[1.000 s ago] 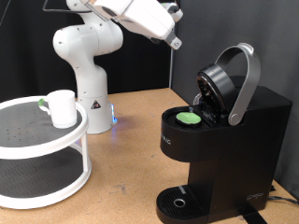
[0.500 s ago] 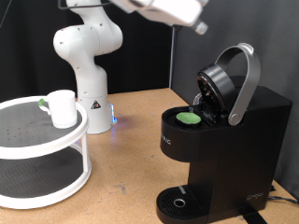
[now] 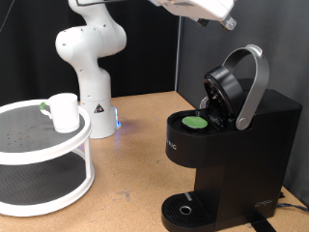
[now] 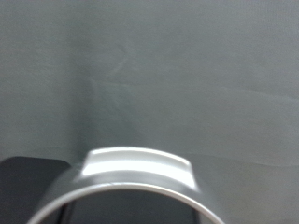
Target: Make a cup of coffee with the keurig machine
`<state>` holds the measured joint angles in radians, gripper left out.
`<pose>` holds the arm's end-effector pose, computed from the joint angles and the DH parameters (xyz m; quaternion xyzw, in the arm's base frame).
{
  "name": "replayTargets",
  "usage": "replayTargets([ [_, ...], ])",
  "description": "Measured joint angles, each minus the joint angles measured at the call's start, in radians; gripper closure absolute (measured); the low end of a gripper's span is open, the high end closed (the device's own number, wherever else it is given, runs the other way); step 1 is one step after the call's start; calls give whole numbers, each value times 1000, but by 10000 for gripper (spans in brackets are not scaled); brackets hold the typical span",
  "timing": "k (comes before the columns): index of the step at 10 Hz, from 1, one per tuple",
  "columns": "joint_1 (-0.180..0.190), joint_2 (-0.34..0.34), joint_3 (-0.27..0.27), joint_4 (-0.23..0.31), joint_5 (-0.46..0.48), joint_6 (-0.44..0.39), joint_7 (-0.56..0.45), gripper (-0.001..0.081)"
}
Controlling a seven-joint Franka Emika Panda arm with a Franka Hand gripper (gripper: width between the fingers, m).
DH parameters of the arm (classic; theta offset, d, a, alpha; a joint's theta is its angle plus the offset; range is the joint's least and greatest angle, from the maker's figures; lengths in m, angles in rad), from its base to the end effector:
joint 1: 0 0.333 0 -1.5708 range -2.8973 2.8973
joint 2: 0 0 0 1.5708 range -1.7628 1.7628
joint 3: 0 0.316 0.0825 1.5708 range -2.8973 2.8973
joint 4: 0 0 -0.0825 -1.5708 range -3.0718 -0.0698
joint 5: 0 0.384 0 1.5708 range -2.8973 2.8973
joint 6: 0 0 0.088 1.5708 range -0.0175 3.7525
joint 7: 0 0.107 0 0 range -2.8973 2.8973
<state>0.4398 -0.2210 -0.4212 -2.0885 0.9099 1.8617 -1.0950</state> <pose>0.5012 0.0563 0.5423 -0.8132 -0.3571 -0.2190 0.4040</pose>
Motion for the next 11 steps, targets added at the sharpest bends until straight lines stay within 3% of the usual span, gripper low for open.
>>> replayTargets([
  [4,17,12,45,32,19,8,54,1],
  [11,54,55,184,41,10,151,143,1],
])
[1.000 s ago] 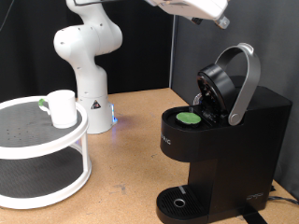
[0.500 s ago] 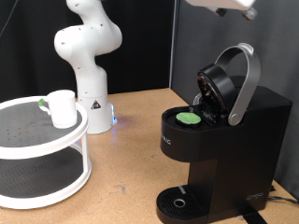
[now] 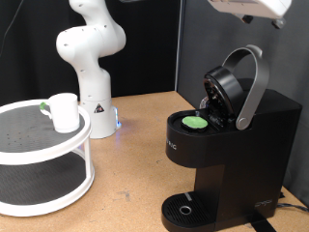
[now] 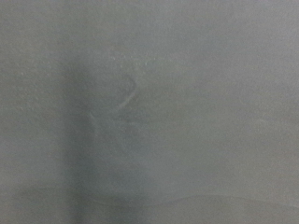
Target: Make a cup of coffee with the keurig machine
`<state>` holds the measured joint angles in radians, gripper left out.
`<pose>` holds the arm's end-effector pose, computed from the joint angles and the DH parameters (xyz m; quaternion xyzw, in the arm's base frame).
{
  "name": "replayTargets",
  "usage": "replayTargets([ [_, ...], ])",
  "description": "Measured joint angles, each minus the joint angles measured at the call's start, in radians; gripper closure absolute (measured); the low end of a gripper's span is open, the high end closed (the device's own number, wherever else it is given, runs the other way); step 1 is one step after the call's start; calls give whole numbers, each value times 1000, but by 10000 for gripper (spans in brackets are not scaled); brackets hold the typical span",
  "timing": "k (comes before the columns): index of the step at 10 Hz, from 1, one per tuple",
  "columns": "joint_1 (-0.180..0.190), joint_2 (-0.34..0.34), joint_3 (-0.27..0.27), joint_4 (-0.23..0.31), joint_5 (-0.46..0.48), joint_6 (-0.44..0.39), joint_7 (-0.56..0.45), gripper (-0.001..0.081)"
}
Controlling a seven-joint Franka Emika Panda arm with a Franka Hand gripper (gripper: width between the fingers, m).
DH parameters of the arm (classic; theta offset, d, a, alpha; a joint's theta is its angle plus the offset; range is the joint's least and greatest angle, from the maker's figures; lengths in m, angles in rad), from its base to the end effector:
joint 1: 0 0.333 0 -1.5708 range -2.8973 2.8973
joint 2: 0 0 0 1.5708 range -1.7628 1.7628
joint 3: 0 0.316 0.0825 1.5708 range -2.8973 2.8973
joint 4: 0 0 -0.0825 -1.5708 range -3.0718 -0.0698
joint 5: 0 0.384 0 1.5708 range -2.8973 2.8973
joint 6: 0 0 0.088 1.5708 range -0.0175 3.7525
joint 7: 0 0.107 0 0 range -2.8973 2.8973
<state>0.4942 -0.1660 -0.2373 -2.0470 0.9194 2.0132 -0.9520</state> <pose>0.5017 0.1735 0.5465 -0.8224 -0.3691 -0.1964 0.3858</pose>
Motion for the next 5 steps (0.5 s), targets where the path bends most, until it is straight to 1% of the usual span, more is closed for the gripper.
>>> replayTargets([
  [2,1,23,20,-3,0,34,2,1],
  [3,1,36,27,-3,0,39,2,1],
  [4,1,49,31,-3,0,39,2,28],
  [5,1,60,32,-3,0,40,1,28],
])
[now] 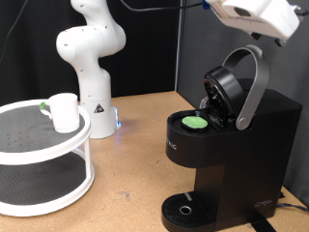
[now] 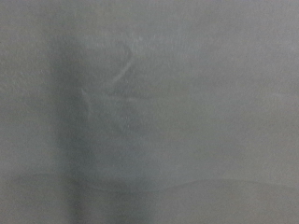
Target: Make a cup of coffee with the keurig machine
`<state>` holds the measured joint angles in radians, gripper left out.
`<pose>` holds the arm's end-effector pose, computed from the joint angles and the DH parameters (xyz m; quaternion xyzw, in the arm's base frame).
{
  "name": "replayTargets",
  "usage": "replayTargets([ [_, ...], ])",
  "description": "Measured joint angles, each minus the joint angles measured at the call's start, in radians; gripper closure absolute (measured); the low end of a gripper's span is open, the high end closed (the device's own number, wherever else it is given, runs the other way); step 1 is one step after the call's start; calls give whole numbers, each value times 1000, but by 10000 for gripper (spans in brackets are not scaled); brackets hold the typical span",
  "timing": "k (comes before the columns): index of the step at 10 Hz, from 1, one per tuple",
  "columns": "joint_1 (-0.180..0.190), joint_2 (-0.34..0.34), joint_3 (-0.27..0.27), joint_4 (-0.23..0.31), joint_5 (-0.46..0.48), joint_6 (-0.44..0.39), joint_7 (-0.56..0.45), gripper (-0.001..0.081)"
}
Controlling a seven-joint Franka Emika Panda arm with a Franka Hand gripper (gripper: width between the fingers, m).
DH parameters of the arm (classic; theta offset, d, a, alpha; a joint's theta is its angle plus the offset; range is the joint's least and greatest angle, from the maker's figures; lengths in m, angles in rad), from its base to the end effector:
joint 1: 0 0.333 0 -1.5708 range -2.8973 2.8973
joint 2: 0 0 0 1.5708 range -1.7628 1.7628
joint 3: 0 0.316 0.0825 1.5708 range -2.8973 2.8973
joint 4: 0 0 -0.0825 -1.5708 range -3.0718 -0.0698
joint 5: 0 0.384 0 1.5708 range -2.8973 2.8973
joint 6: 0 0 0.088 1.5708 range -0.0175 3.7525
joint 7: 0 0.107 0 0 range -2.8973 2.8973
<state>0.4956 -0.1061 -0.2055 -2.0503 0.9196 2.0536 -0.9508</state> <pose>0.5094 0.1934 0.5154 -0.8319 -0.3675 -0.1773 0.3760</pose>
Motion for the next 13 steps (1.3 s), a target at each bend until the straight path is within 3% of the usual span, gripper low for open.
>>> replayTargets([
  [1,0,9,0,-2,0,1,-3,204],
  [2,0,12,0,-4,0,2,-8,204],
  [4,-1,14,0,-6,2,3,-26,564],
  [5,-3,14,-1,-6,3,4,-41,564],
  [6,-3,14,-4,-6,4,4,-47,699],
  [7,-4,14,-5,-6,4,4,-50,782],
  [13,-18,13,-22,-9,-11,-3,-49,805],
])
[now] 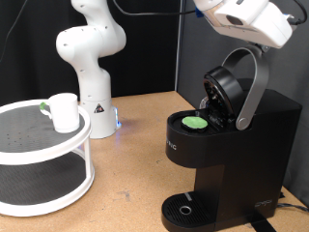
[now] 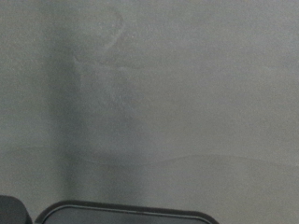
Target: Make a cup of coffee with the keurig machine
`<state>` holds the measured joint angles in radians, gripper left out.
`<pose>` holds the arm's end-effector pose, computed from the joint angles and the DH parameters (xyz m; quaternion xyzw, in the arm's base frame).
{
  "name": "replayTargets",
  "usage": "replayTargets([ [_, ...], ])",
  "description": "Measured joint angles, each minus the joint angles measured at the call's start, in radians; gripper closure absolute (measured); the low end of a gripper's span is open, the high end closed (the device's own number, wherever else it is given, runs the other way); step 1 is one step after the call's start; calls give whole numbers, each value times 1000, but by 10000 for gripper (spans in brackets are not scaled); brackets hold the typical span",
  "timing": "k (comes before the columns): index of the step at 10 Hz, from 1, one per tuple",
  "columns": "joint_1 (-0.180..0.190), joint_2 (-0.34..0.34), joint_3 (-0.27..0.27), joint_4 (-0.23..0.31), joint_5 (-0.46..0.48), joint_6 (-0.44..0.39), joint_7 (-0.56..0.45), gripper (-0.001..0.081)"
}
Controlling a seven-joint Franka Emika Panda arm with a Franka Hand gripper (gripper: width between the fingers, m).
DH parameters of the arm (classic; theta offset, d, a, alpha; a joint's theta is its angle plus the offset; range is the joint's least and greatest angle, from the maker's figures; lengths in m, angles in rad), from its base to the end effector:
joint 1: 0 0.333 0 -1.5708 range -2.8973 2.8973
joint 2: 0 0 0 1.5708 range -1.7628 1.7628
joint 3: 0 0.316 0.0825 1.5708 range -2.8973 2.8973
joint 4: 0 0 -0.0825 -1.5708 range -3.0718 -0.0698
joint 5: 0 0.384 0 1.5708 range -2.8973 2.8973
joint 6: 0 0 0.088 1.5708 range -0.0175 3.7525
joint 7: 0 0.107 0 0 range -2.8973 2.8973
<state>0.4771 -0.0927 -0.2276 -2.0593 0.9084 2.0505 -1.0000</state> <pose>0.5174 0.1729 0.5030 -0.8340 -0.3716 -0.1811 0.3656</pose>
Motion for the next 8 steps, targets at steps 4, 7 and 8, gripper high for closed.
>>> replayTargets([
  [4,-14,-8,-21,0,0,-39,-12,805],
  [7,-35,-21,-50,-5,-14,-95,-57,805],
  [8,-43,-30,-60,-10,-23,-107,-74,805],
])
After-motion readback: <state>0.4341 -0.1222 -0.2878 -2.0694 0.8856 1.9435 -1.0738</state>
